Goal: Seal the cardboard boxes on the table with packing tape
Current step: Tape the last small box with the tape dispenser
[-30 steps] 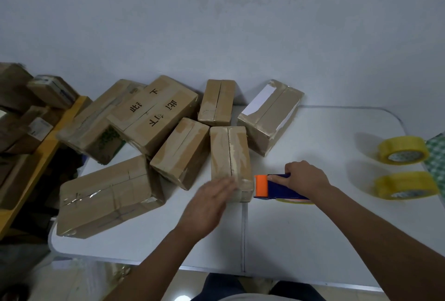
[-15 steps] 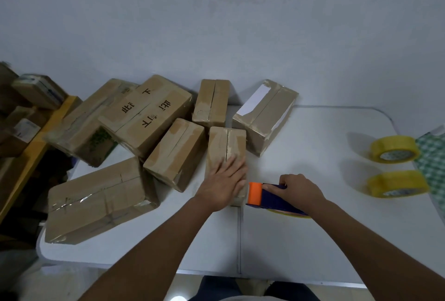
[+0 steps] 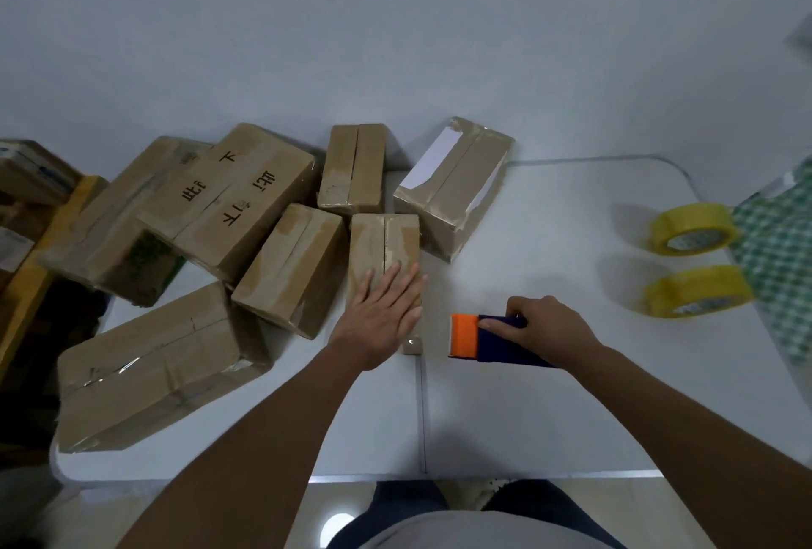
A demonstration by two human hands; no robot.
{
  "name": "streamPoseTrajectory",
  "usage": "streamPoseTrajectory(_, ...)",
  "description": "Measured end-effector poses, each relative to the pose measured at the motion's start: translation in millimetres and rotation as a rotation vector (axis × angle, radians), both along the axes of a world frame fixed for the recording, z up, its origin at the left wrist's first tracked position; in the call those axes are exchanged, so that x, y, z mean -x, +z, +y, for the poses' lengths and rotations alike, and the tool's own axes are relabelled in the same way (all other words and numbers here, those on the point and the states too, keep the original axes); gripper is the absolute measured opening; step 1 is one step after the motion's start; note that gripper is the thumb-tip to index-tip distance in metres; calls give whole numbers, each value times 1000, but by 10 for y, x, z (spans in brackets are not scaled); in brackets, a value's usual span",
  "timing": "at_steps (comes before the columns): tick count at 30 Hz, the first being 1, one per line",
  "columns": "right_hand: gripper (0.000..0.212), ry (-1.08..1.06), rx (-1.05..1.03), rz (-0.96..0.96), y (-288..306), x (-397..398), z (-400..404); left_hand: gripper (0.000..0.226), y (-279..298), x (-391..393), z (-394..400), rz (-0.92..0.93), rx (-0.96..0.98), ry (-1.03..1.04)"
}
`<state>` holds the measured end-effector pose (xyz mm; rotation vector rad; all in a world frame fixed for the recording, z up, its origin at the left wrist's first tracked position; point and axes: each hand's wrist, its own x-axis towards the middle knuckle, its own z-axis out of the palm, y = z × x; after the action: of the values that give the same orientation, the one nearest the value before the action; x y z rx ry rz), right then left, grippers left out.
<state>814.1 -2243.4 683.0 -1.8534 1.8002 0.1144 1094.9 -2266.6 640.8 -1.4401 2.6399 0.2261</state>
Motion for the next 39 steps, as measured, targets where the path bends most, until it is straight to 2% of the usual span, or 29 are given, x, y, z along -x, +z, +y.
streamPoseTrajectory(15, 51, 14, -31, -2, 1, 107, -59, 61, -58, -12, -7, 21, 37, 7)
streamPoseTrajectory(20, 33, 40, -226, -91, -11, 123, -64, 57, -74, -10, -1, 24, 66, 10)
streamPoseTrajectory(26, 40, 100, -130, 42, -34, -141, -128, 57, -74, -14, -12, 9, 41, 14)
streamPoseTrajectory(30, 41, 94, -84, 62, 6, -202, -170, 58, -54, -9, -7, 33, 17, 12)
streamPoseTrajectory(36, 49, 38, -94, 72, -116, -250, -154, 60, -53, 57, -16, 26, 31, 61)
streamPoseTrajectory(39, 48, -63, -90, 196, -127, -137, -216, 60, -41, 25, 20, 30, 7, 37)
